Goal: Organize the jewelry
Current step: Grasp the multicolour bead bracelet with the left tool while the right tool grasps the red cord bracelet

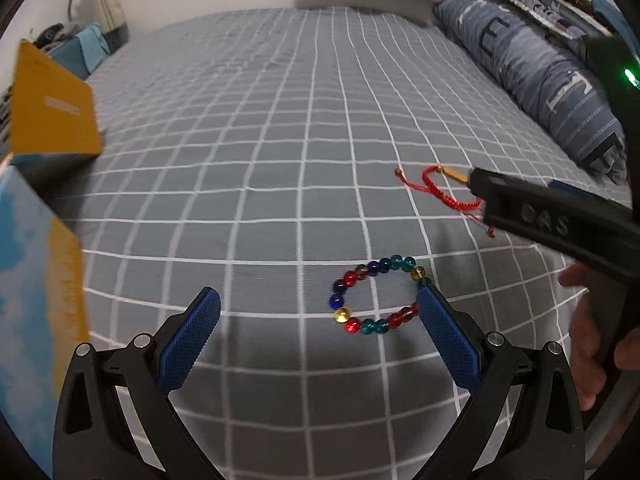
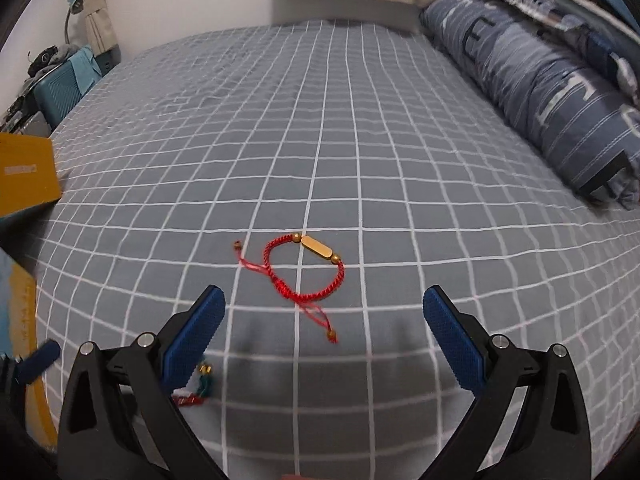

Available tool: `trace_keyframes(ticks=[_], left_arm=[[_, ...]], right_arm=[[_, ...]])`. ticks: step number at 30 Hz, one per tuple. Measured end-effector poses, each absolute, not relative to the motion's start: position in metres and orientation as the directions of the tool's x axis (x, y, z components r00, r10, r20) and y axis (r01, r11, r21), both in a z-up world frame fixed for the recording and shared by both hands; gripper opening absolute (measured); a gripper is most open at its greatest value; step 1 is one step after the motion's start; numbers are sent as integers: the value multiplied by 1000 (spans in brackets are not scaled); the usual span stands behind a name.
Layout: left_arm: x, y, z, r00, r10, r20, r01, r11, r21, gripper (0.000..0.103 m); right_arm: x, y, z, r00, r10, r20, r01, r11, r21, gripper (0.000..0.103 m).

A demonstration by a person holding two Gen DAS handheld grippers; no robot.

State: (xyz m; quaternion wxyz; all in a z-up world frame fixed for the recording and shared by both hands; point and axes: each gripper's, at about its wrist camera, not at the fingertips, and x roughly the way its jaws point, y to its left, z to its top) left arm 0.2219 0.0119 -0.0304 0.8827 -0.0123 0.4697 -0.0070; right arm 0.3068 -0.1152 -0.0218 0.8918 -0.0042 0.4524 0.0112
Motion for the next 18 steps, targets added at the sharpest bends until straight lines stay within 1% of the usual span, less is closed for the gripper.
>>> trace_keyframes(ticks=[12,18], left_arm=[[239,-6,-64,536,-66,-842,43,998,-51,97],[238,-5,-66,541,-77,-838,47,997,-61,97]], right_arm=[[355,-112,-61,523,54,-850,-37,998,41,95],[363,-111,-72,503,50,-863,-41,999,35,89]])
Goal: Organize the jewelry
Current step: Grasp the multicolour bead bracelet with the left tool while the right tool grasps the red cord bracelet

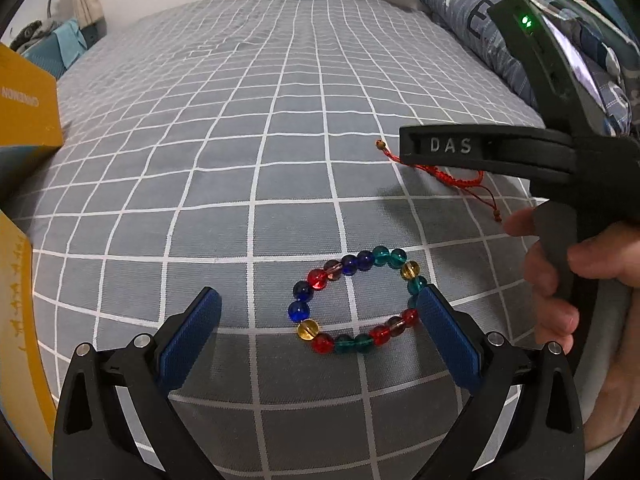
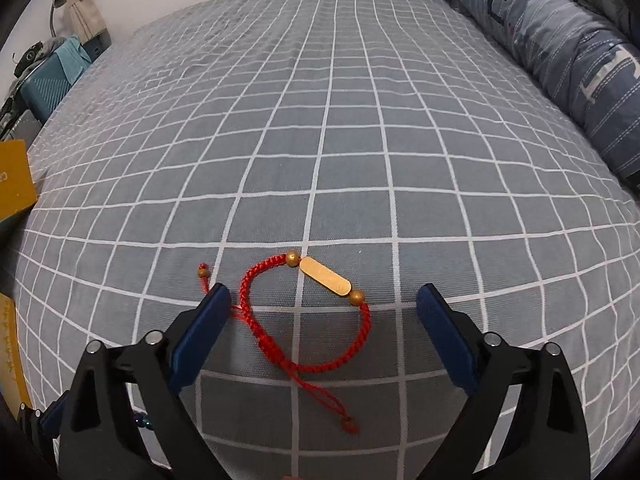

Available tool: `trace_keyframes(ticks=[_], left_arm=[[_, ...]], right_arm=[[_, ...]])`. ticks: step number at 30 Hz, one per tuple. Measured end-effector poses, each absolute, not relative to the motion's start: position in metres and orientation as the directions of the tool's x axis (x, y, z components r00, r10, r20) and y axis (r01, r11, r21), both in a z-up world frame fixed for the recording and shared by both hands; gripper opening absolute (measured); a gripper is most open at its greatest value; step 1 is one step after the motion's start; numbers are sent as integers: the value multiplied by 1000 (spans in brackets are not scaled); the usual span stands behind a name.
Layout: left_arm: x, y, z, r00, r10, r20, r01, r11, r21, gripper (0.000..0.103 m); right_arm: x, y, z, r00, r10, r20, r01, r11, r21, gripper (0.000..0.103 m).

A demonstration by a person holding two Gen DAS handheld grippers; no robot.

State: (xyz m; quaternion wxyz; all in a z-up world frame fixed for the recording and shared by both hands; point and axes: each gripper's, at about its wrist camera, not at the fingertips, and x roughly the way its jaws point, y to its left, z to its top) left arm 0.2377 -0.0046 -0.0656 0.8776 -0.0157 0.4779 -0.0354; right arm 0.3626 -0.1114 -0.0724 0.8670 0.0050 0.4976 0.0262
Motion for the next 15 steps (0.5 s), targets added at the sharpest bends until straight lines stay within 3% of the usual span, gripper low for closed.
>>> trace_keyframes(ticks=[4,6,8,15], left_arm=[[241,-4,-66,538,-82,-839,49,997,-67,95],[242,-2,-66,536,-80,-840,44,997,-67,90],[241,-2,-66,535,-67,-842,37,998,-57,75],[244,1,-67,528,-32,-849,23,999,-24,50]], right_arm=[[363,-109,-74,508,38,-861,-53,999,13,82],[361,-107,-73,509,37,-860,-59,998,9,78],[360,-107,-73,511,38,-859,-65,998,5,72],[359,-106,-71,512,44,-858,-75,997,6,55]])
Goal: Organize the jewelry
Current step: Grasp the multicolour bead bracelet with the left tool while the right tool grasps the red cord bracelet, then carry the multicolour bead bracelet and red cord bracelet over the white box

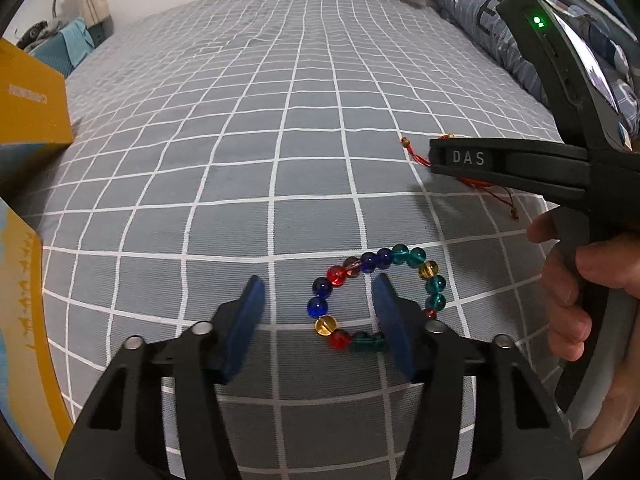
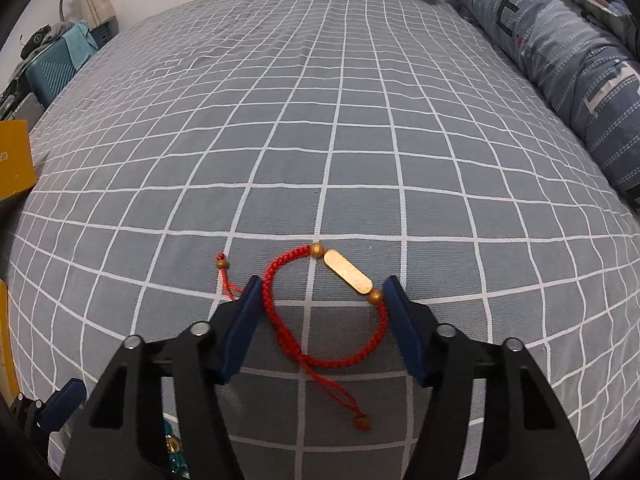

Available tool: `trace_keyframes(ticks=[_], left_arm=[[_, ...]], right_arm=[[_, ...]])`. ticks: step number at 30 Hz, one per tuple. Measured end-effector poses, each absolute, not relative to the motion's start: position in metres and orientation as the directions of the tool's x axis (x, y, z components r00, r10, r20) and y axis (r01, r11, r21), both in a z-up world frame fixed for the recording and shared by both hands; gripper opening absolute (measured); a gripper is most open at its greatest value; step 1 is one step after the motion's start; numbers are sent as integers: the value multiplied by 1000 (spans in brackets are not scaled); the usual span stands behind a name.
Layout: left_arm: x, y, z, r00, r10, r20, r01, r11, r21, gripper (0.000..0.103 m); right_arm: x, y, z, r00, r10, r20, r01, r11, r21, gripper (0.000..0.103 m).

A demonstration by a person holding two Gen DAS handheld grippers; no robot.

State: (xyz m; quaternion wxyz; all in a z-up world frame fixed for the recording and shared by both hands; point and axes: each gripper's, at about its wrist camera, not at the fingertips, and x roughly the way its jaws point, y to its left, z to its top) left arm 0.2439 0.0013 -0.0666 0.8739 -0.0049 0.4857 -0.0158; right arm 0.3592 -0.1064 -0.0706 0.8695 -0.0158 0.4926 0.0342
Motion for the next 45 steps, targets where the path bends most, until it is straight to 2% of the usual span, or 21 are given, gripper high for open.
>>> trace_keyframes(ticks=[2,6,10,13,16,19,45], left_arm=[[244,3,-66,525,-30,-850,20,1000,-23,42],[244,4,-66,521,-30,-853,11,1000,-29,37],[245,8,-66,519,-19,-854,-2,1000,-23,25],[248,8,-67,520,-5,-854,-7,1000,-10,15],[245,13,-65,516,-25,-856,-11,999,-36,13],[246,18,-62,514,-45,-857,-12,998,-60,9],[233,33,-29,574,-94,-813,-8,993,-121,9]], right_arm=[[359,-108,-70,513,43,-857,-70,998,8,49],[359,-109,-70,516,40,-855,-59,998,11,39],[359,-109,-70,520,30,-853,-56,998,1,31],[359,-107,-71,522,17,-853,-54,998,-13,20],[359,-105,-71,519,11,-855,-63,998,-26,13],[359,-105,-70,519,12,-854,-59,998,-22,12],[343,-119,-54,541,26,-840,-15,1000,21,12]])
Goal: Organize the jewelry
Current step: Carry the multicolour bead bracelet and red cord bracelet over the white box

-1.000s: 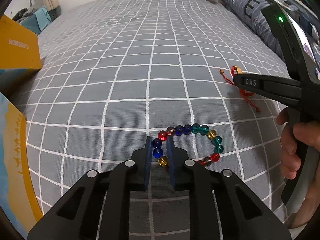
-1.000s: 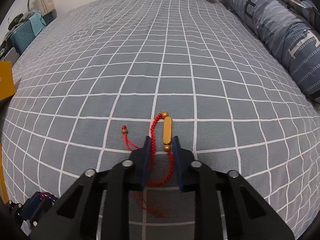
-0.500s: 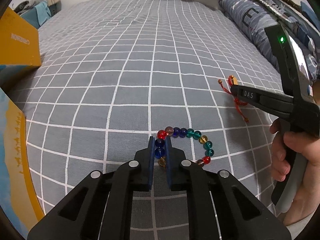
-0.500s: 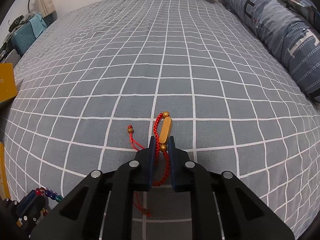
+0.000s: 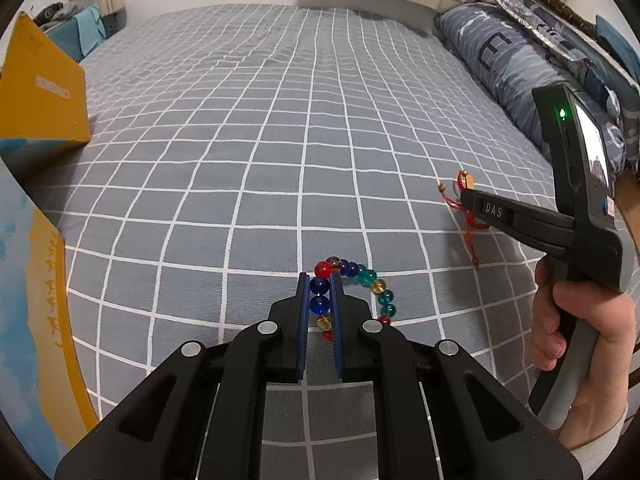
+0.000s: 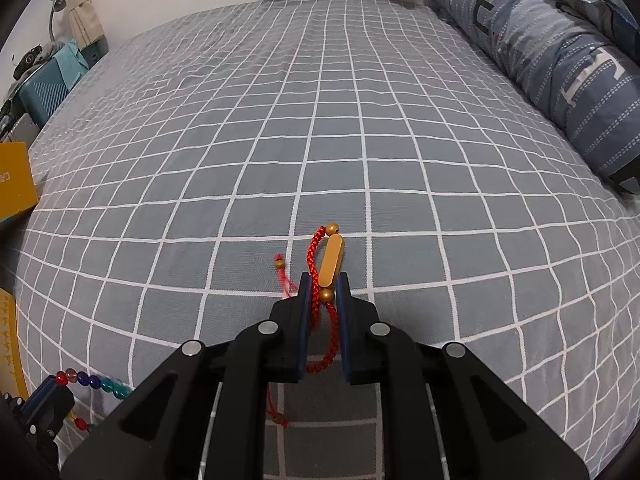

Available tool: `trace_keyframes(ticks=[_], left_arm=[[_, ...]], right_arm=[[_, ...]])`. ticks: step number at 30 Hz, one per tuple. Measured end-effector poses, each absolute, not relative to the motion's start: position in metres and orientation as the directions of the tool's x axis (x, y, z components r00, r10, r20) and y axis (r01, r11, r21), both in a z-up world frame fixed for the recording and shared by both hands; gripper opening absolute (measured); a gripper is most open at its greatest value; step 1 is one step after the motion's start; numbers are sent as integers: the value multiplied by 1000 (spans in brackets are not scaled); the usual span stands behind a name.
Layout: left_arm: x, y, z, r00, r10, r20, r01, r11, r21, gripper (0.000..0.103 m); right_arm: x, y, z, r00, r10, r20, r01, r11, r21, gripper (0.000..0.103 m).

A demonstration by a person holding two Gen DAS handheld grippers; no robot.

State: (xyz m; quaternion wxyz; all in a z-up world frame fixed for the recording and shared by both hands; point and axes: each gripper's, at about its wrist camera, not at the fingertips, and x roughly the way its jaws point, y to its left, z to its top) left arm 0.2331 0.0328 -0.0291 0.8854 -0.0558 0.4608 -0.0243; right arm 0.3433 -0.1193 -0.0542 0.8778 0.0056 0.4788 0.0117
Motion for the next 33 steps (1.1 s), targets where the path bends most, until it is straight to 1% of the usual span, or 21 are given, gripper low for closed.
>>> trace_keyframes(ticks=[7,18,33], left_arm=[[225,31,-19,588,-95,-804,-6,993,-122,9],[213,32,-4,617,-51,-785,-25,996,-84,9],[186,36,28,655,-13,-755,-37,998,-49,9]], right_arm=[[335,-120,-52,545,15,-838,-12,1000,10,12],[317,-118,-38,564,13,-826,-20,1000,2,12],[277,-105,-1,606,16,-795,-29,1000,-2,12]])
